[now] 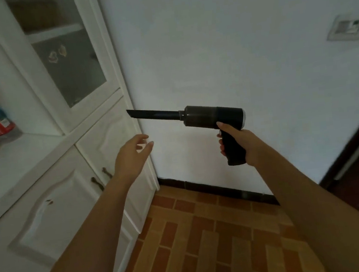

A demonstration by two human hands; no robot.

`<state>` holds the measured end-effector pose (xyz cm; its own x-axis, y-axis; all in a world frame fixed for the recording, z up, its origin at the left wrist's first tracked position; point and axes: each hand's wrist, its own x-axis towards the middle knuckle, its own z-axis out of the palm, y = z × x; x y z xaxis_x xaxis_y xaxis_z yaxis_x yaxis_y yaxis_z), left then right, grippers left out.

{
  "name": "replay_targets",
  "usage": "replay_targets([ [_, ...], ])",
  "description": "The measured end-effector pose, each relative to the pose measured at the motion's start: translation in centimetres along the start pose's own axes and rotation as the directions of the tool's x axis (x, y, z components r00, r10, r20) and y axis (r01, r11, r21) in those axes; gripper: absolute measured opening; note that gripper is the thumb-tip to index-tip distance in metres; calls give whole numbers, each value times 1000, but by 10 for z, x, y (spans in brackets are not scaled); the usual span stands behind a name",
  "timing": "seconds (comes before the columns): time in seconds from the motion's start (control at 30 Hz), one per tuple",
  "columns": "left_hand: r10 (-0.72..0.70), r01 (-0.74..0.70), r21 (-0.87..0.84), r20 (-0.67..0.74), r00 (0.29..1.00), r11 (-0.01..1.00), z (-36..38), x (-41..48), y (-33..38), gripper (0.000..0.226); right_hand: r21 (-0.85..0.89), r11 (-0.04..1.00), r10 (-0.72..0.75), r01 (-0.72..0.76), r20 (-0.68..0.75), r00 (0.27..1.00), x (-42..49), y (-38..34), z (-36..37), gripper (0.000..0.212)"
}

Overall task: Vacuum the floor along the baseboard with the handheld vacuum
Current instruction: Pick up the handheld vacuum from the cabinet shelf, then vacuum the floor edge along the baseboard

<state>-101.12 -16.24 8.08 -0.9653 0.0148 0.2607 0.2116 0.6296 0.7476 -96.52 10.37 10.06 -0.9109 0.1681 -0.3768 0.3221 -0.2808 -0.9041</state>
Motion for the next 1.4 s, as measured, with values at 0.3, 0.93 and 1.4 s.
replay_targets([
  [0.3,323,-386,295,239,916,874,76,-5,23,34,171,984,89,-58,-181,979,-36,11,-86,26],
  [0.93,354,-421,449,230,907,788,118,13,4,25,220,960,185,-173,-32,982,24,16,-119,19],
  [1.4,289,-382,447,263,920,809,155,79,-60,27,258,931,266,-258,6,964,124,42,-78,19],
])
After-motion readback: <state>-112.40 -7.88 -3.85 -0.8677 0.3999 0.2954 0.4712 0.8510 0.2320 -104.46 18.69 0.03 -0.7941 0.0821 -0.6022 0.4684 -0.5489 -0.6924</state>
